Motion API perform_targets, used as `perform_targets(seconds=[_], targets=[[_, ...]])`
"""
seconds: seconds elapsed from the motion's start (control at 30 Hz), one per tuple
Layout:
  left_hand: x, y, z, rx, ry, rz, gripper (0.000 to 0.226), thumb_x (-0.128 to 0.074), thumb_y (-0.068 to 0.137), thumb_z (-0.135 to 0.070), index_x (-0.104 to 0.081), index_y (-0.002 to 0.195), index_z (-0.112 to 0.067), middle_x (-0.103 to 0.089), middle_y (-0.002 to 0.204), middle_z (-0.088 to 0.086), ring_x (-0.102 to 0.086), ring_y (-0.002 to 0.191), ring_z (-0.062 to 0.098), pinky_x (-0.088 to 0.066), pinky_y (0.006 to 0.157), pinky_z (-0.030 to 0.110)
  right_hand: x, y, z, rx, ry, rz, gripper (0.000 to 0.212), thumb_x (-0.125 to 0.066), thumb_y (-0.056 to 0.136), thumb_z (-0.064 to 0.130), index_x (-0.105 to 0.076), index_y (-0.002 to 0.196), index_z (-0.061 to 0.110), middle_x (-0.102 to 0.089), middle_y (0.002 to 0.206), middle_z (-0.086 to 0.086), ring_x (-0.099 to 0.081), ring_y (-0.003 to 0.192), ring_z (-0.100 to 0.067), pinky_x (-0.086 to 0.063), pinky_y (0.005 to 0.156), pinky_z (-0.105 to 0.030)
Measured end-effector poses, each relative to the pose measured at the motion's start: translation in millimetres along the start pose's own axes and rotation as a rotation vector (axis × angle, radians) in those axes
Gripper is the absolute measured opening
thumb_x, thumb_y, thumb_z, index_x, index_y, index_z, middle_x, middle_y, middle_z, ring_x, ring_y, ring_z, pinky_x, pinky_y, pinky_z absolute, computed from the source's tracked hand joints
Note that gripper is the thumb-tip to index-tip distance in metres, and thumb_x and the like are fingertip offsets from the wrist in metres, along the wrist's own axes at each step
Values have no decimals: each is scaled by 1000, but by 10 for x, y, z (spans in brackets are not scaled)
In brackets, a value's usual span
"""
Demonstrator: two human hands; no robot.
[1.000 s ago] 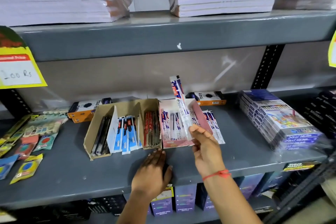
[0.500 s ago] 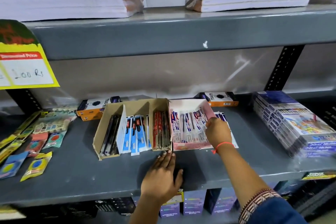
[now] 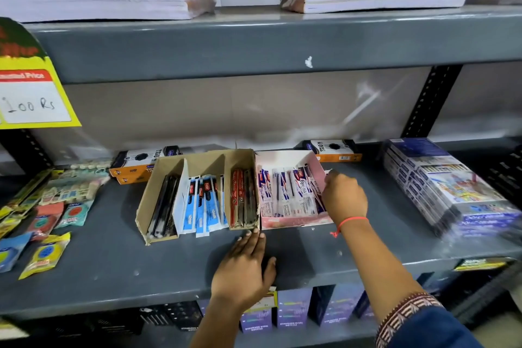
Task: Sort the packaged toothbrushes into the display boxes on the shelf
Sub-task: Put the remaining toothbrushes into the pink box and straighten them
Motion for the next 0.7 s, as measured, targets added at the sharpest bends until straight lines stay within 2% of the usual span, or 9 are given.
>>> perform_targets(seconds=[0.1,0.2,0.3,0.47,0.63,0.7], targets=[[7,6,-11,14,2,-2,59,-20,96,-48,-15,146,-17,-16,155,1,-6,142,12,9,105,19,64,36,-291,-109,108,-42,26,-43,79,-6,-59,100,-4,-64,104,-30,-62,94,-43,-46,69,-36],[2,-19,-36,21,10,-7,57,-20,97,-46,-16,146,-18,-16,155,-1,-7,141,10,9,106,19,-30,8,-552,-191,82,74,25,-51,84,7,-55,106,-4,-61,111,-30,-59,104,-43,-50,83,-40],[-25,-67,-93,25,4,-3,55,-18,98,-45,-17,146,-19,-14,155,-2,-6,141,9,10,107,20,-189,-29,-679,-202,50,170,29,-47,91,15,-54,112,-4,-61,116,-28,-58,109,-42,-49,89,-42],[-49,-39,-188,-28,7,9,53,-17,99,-43,-15,146,-19,-13,156,-3,-5,141,9,13,106,18,-266,48,-741,-260,165,218,24,-51,86,4,-57,106,-6,-64,113,-29,-61,104,-41,-50,84,-38],[-75,136,-343,-118,28,0,53,-20,99,-42,-20,145,-17,-20,155,-1,-13,141,10,9,105,17,-280,130,-775,-263,201,243,24,-54,82,7,-59,104,-2,-66,111,-26,-63,100,-40,-49,80,-33],[-96,162,-341,-105,12,-19,53,-21,98,-43,-22,145,-19,-21,154,-2,-14,140,10,10,104,16,-279,157,-783,-259,188,236,26,-53,81,9,-59,104,-2,-64,112,-26,-60,103,-41,-49,85,-36]])
Point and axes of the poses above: each hand's wrist, its own y-axis towards the middle knuckle, its own x-axis out of the back of the hand, z = x × y, the point moved 3 cm from there along y, towards the middle knuckle
